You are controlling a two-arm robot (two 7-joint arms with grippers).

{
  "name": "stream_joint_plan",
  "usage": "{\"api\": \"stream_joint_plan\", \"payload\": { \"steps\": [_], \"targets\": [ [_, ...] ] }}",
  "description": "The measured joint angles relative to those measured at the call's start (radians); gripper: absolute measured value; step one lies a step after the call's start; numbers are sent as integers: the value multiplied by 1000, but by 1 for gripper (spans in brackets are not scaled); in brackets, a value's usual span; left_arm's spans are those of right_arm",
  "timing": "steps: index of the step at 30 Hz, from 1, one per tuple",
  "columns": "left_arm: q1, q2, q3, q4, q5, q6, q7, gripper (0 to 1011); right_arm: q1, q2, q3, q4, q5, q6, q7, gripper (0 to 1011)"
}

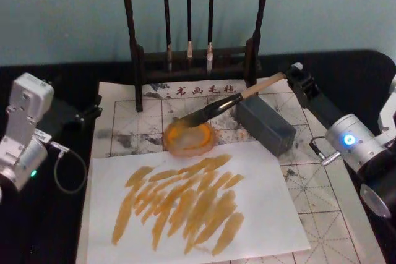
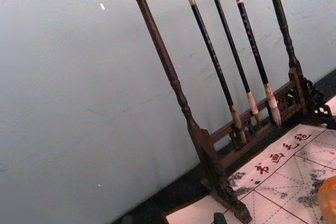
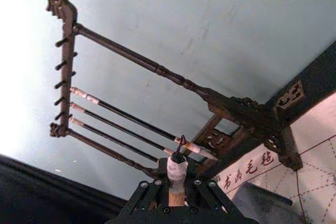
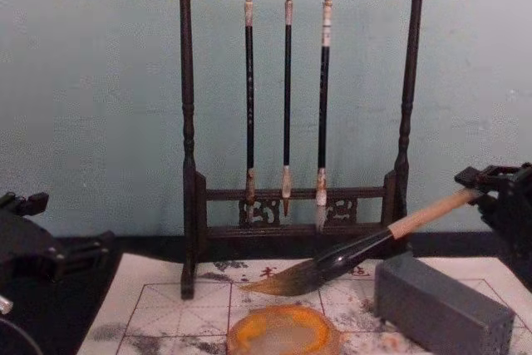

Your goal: Pick up the brush from the inkstone, write on the paper, then place the brush back to its original position.

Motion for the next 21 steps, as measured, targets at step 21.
{"api": "stream_joint_plan", "payload": {
  "steps": [21],
  "targets": [
    [0, 0, 0, 0, 0, 0, 0, 1001, 0, 88, -49, -41, 18, 12, 76, 188]
  ]
}}
